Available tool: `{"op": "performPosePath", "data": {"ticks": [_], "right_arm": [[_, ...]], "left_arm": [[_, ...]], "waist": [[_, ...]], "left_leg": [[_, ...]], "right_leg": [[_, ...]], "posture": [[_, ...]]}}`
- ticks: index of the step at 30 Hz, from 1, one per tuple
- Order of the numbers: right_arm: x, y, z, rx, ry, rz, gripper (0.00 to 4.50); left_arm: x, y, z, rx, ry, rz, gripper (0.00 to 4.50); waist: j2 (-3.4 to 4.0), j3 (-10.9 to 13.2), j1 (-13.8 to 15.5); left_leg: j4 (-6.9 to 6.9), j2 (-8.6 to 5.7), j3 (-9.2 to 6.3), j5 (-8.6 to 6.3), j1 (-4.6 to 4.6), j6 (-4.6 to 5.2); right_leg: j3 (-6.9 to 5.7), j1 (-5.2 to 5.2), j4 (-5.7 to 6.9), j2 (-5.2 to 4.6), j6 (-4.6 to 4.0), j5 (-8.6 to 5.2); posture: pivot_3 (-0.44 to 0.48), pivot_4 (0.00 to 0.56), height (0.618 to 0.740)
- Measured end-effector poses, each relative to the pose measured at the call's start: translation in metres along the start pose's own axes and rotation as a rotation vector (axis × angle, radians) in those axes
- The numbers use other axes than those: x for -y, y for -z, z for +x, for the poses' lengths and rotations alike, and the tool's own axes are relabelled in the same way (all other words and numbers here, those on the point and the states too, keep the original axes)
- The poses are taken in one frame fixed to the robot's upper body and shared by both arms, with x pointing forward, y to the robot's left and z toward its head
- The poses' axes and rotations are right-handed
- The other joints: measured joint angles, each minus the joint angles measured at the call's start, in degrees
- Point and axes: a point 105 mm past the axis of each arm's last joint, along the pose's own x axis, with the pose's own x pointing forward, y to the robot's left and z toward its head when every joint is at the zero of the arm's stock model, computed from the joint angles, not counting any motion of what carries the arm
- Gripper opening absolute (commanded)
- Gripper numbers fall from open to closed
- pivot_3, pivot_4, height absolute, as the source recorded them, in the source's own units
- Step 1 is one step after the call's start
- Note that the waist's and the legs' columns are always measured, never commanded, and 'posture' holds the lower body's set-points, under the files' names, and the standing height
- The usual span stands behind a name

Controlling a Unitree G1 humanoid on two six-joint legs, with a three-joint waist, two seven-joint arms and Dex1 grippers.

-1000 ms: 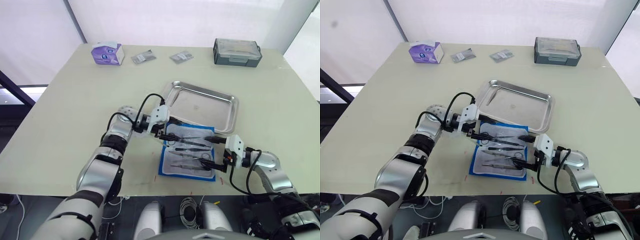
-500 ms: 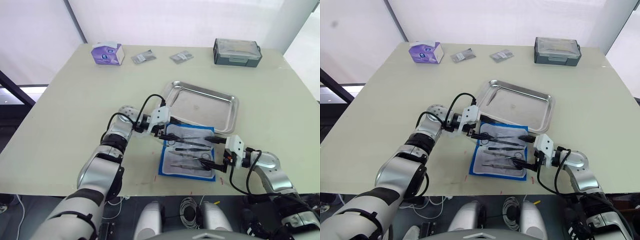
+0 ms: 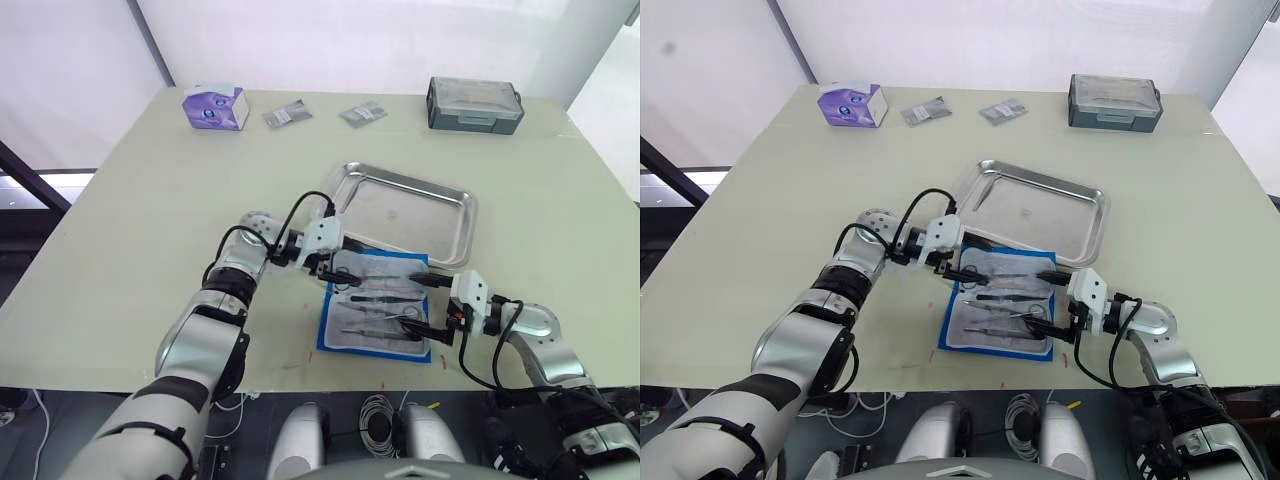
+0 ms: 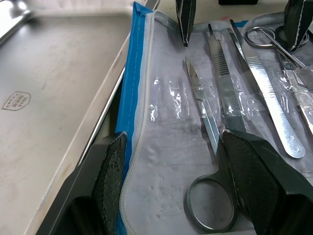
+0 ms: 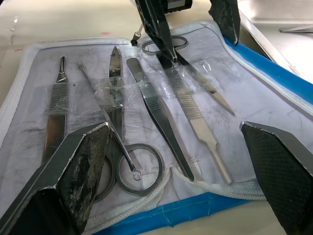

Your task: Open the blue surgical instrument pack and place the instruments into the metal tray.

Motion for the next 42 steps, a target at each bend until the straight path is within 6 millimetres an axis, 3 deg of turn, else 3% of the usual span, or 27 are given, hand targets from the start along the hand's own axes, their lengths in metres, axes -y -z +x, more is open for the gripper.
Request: {"op": "performPosePath", "data": {"ticks": [23, 27, 42], "right_arm": [[0.0, 0.0001, 0.0001, 0.0, 0.001, 0.002, 4.5], [-0.0001, 0.0001, 0.0002, 0.0, 0.001, 0.002, 4.5], [-0.0001, 0.0, 0.0002, 0.0, 0.001, 0.001, 4.5]], "left_arm": [[0.0029, 0.0005, 0.002, -0.008, 0.022, 0.005, 3.32], [0.003, 0.0006, 0.0024, -0.009, 0.023, 0.006, 2.27], [0.0042, -0.0001, 0.0025, 0.005, 0.029, 0.004, 2.27]], "waist": [[0.0, -0.01, 0.0], [0.0, -0.01, -0.01], [0.0, 0.0, -0.01]], "left_leg": [[0.0, 0.0, 0.0, 0.0, 0.0, 0.0], [0.0, 0.0, 0.0, 0.0, 0.0, 0.0], [0.0, 0.0, 0.0, 0.0, 0.01, 0.0]], "right_leg": [[0.0, 0.0, 0.0, 0.0, 0.0, 0.0], [0.0, 0.0, 0.0, 0.0, 0.0, 0.0], [0.0, 0.0, 0.0, 0.0, 0.0, 0.0]], "posture": [[0.0, 0.15, 0.727], [0.0, 0.15, 0.727], [0.0, 0.15, 0.727]]}}
